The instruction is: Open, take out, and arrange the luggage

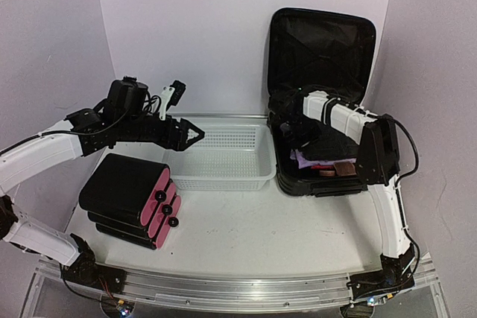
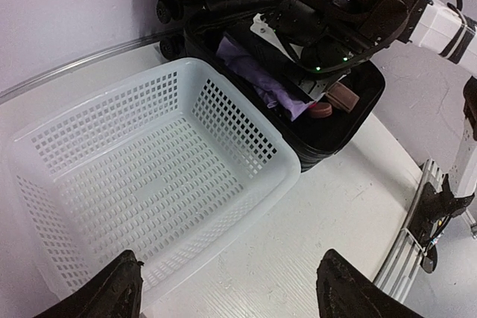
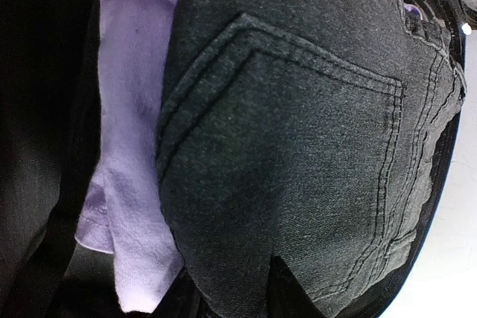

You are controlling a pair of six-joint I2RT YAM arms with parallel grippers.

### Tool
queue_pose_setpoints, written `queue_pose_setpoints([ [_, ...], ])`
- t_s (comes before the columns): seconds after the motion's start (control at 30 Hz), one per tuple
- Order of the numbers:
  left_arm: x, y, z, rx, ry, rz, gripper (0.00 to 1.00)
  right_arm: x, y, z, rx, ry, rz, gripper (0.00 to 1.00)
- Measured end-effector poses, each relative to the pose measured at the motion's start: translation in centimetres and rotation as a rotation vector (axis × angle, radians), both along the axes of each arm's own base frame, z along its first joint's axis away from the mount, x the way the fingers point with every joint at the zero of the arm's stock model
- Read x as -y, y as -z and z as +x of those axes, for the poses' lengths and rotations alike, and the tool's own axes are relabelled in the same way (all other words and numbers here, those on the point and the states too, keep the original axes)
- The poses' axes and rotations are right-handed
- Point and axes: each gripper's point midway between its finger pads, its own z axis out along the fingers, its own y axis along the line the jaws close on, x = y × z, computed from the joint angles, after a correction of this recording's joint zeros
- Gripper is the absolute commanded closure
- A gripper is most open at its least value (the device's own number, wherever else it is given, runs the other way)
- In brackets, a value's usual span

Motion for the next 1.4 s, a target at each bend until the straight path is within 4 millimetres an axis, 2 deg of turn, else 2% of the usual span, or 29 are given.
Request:
queue_pose_setpoints([
  [0.1,0.2,0.7,0.2,-0.045,-0.016,-0.011,0.09,0.1,-0.5,0.1,-0.001,0.0,0.026,0.86],
  [0.27,0.8,2.6,0.9,-0.161,-0.052,-0.037,0.09,0.7,-1.7,0.1,-0.001,0.003,0.095,0.94],
  [0.37,1.4,3.0,1.6,-0.227,-0.067,-0.067,0.11,0.9,-2.1,0.0,-0.007,0.001,0.133,1.0],
  [0.5,2.5,3.2,2.4,-0.31,-0.082,-0.114,0.13,1.0,-2.0,-0.1,-0.028,0.003,0.216,1.0],
  [0.63,3.2,3.7,3.0,-0.385,-0.095,-0.15,0.15,1.4,-1.9,-0.2,-0.058,0.02,0.37,1.0],
  [0.87,3.8,5.9,3.8,-0.49,-0.121,-0.163,0.18,1.8,-3.9,-0.7,-0.064,0.017,0.593,1.0],
  [1.1,4.3,6.3,4.5,-0.522,-0.132,-0.18,0.18,2.0,-5.7,-1.1,-0.048,0.019,0.717,1.0],
  [1.27,3.7,6.4,5.1,-0.544,-0.157,-0.196,0.19,1.7,-6.3,-0.8,-0.039,0.038,0.787,1.0],
  [1.4,1.7,6.4,6.9,-0.538,-0.212,-0.208,0.18,1.2,-6.5,-0.8,-0.039,0.048,0.814,1.0],
])
